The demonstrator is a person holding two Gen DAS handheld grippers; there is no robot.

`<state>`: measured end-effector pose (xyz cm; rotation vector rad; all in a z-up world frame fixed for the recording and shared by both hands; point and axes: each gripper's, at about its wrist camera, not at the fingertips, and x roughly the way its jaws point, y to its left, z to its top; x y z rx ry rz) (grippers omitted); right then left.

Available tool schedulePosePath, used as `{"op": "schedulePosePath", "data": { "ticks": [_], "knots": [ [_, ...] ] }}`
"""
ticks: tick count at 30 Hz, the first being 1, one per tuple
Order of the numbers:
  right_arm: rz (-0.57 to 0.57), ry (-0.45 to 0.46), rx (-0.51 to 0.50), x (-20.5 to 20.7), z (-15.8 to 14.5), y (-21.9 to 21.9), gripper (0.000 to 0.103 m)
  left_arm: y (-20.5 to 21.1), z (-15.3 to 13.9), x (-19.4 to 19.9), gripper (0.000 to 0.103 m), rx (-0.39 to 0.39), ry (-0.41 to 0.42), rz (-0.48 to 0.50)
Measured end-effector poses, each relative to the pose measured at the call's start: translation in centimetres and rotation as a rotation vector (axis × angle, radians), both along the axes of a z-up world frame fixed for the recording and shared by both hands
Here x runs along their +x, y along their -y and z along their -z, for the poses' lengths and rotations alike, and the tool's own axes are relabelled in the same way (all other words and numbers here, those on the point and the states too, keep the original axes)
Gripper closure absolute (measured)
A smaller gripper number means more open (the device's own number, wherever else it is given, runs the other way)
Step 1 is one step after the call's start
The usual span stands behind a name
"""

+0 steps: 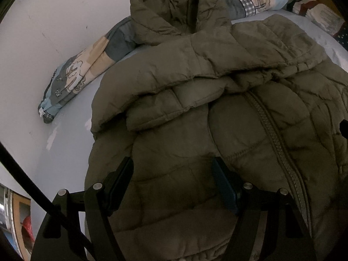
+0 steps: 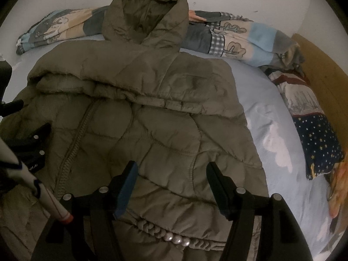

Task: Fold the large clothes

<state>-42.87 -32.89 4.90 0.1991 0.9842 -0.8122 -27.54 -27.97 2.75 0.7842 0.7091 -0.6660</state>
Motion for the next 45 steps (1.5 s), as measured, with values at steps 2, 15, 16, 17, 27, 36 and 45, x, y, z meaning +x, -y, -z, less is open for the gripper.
{"op": "schedulePosePath", "data": {
  "ticks": [2, 15, 16, 17, 27, 36, 45],
  "knots": [
    [-0.002, -0.003, -0.001, 0.0, 0.0, 0.0, 0.033, 0.0, -0.1, 0.0, 0.029, -0.004, 0.001, -0.002],
    [-0.002, 0.000, -0.009, 0.0, -0.2, 0.3, 0.033, -0.3, -1.4, 1.0, 0.030, -0.074, 0.006, -0.035],
    [-0.003, 0.000, -0.009, 0.0, -0.2, 0.4, 0.033, -0.4, -1.5, 1.2, 0.029, -0.072, 0.010, -0.041],
    [-0.003, 0.001, -0.008, 0.0, -0.2, 0.4, 0.032, -0.5, -1.5, 1.4, 0.029, -0.074, 0.009, -0.050],
    [0.110, 0.103, 0.159, -2.3, -0.1, 4.2, 0.031, -1.5, -0.9, 4.6, 0.029, -0.065, -0.114, -0.169],
    [0.116, 0.169, 0.208, -3.2, -1.5, 4.2, 0.031, -2.3, -5.2, 3.3, 0.030, -0.265, -0.117, -0.127],
    [0.181, 0.259, 0.178, -10.2, -5.9, 1.0, 0.031, -4.2, -9.2, 0.8, 0.029, -0.372, -0.149, -0.047]
  ]
}}
